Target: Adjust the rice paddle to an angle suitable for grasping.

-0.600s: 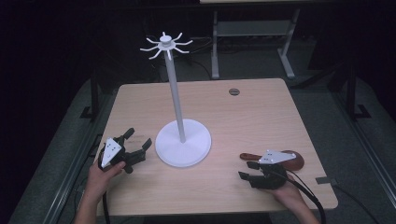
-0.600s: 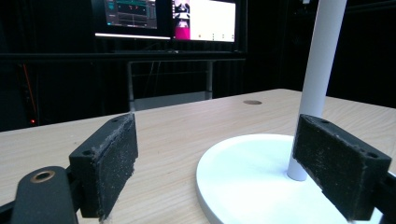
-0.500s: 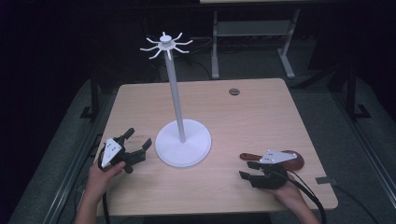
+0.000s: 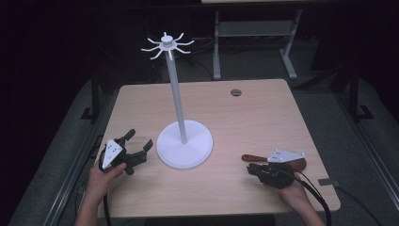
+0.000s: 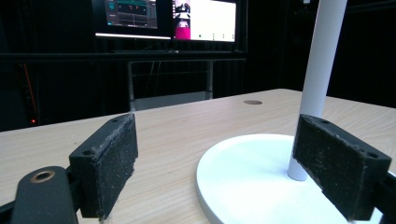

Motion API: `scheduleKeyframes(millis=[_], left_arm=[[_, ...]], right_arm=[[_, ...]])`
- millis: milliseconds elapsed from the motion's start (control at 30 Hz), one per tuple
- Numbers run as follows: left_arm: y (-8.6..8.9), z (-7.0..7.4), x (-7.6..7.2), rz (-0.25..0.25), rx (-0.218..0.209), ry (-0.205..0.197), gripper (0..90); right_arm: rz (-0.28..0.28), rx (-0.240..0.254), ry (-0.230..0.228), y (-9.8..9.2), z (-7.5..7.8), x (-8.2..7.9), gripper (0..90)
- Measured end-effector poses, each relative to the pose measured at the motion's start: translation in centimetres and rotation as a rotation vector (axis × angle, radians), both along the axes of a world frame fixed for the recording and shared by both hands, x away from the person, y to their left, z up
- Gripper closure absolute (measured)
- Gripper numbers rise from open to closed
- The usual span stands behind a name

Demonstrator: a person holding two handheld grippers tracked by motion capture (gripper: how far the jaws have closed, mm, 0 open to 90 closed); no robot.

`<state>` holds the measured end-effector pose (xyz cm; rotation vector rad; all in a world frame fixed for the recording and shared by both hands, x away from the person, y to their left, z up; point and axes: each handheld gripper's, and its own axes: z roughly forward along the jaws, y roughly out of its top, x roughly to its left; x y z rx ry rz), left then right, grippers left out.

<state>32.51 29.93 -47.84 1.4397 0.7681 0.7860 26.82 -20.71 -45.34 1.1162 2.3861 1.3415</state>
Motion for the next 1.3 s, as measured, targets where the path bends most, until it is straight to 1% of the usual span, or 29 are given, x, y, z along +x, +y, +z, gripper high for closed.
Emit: scheduleKeyframes(millis=[67,200,300,433,533,667,767,867,933,1033,1167,1267,1300], left_arm=[[0.0,0.0,0.0,-0.001,0.001,0.000,13.4],[0.0,0.0,0.0,-0.004,0.000,0.000,13.4],[0.0,0.0,0.0,-0.004,0.001,0.001,13.4],[0.0,0.0,0.0,-0.002,0.003,0.003,13.4],[0.0,0.0,0.0,-0.002,0.002,0.003,13.4],[0.0,0.0,0.0,-0.001,0.002,0.003,13.4],[0.0,0.0,0.0,-0.002,0.002,0.003,13.4],[0.0,0.0,0.0,-0.001,0.002,0.003,13.4],[0.0,0.0,0.0,-0.001,0.002,0.003,13.4],[0.0,0.0,0.0,0.000,0.003,0.003,13.4],[0.0,0.0,0.0,0.002,-0.001,0.003,13.4],[0.0,0.0,0.0,0.002,0.001,0.003,13.4],[0.0,0.0,0.0,0.003,0.000,0.003,13.4]], right_arm=[[-0.006,0.004,-0.001,-0.1,0.0,0.1,89.7],[0.005,0.017,0.000,-0.2,-0.1,0.4,89.8],[0.008,0.014,-0.006,-0.2,-0.6,0.7,89.7],[0.001,0.028,-0.015,-0.3,-1.2,1.4,89.7],[-0.007,0.022,-0.014,-0.2,-1.6,1.9,89.7],[-0.021,-0.006,-0.009,0.0,-2.0,2.3,89.7],[-0.034,-0.018,-0.005,0.2,-2.2,2.4,89.7],[-0.042,-0.020,-0.012,0.3,-2.4,2.5,89.7],[-0.047,-0.029,-0.004,0.4,-2.5,2.7,89.7],[-0.061,-0.031,-0.012,0.5,-2.5,3.0,89.8],[-0.072,-0.039,0.001,0.7,-2.5,3.2,89.7],[-0.088,-0.041,0.020,0.7,-2.5,3.3,89.7],[-0.086,-0.041,0.016,0.7,-2.6,3.4,89.7]])
